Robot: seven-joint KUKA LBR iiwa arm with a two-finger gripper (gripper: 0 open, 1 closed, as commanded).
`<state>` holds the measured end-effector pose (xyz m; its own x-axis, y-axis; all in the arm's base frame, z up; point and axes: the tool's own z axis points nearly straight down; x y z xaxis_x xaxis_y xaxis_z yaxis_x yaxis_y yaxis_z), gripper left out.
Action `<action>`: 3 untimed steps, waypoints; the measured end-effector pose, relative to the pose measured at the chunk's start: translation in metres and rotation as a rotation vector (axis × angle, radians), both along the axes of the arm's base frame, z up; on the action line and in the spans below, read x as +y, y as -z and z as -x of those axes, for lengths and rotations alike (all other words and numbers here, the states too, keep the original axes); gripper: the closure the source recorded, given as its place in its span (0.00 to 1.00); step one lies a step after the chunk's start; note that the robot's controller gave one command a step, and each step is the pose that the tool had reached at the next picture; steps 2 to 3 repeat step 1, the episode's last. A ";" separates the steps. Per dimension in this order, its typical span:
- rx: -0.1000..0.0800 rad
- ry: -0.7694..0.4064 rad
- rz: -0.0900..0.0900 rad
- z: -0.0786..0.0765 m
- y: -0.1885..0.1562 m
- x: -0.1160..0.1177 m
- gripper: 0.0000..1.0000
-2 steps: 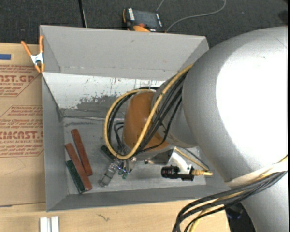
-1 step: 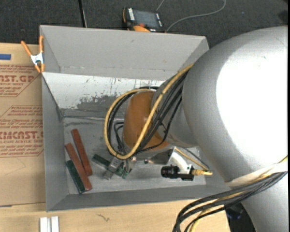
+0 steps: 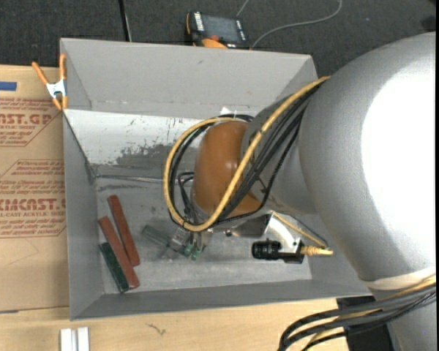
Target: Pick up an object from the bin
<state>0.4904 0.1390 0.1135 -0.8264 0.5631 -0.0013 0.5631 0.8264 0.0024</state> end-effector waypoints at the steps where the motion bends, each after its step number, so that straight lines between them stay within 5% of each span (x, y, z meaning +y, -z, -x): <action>1: -0.004 -0.001 -0.001 -0.001 -0.070 0.001 1.00; 3: -0.004 -0.001 -0.001 -0.001 -0.070 0.001 1.00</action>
Offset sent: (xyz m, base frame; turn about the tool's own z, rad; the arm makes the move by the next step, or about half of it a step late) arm 0.0002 0.0000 0.0663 0.0000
